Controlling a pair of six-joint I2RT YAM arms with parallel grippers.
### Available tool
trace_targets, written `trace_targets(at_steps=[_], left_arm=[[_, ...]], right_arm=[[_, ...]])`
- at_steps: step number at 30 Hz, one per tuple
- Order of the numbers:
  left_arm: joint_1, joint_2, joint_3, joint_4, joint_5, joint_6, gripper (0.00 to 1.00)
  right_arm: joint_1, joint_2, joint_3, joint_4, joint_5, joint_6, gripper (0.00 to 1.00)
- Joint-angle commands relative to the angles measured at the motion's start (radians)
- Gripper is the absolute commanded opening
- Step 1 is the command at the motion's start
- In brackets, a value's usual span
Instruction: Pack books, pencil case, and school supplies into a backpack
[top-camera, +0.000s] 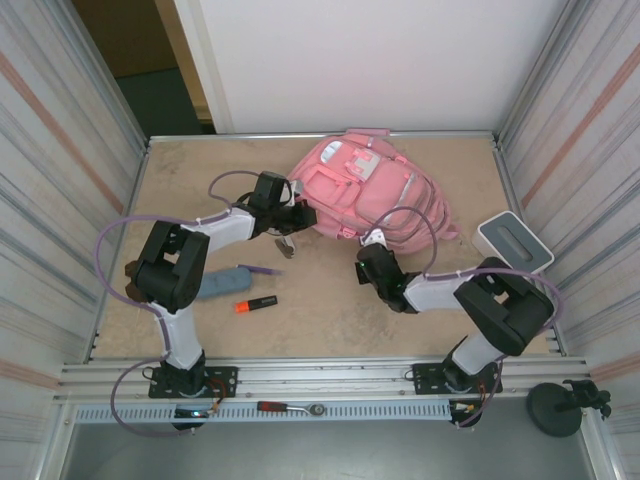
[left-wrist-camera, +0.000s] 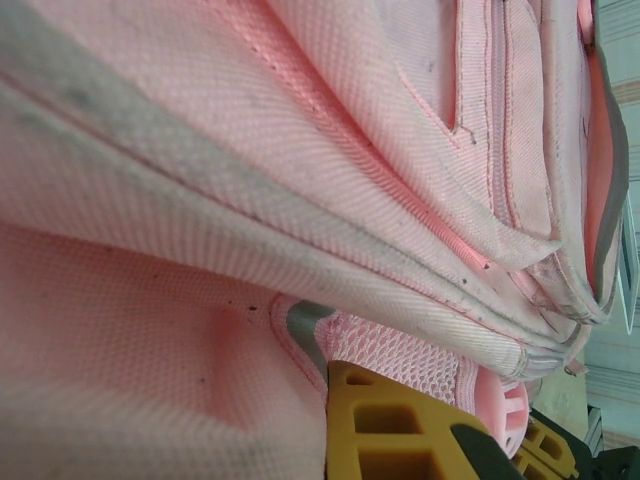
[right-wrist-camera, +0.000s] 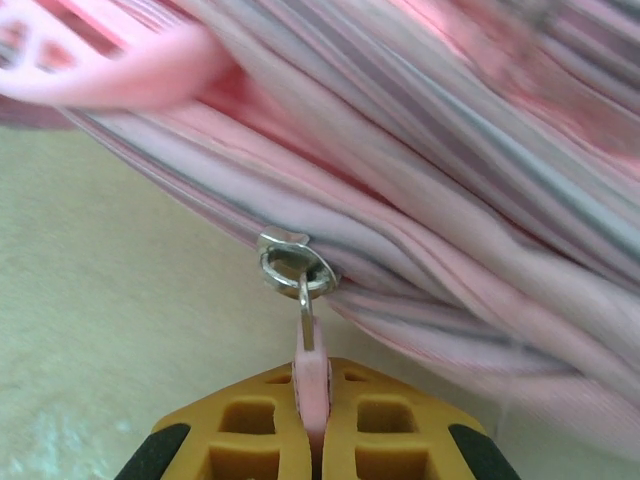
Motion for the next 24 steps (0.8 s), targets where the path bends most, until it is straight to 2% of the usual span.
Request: trace_targets(at_steps=[1,14,18,24], left_arm=[[0.028,-0.042,0.007,0.013,0.013,0.039,0.0],[0.059,0.014,0.075,-0.021,0.008,0.067,0.0],[0.059,0.051,0.095,-0.018,0.016,0.067,0.0],[0.06,0.094,0.159,-0.058,0.022,0.105,0.0]], right_arm=[[-0.03,-0.093,-0.045,-0.087,0.008,0.075,0.0],[-0.253,-0.379,-0.108,-0.297,-0.269,0.202,0.0],[-0.32,-0.403,-0.082,-0.352,-0.378,0.193,0.0],[-0.338,-0.377,-0.038,-0.375,-0.495,0.162,0.0]])
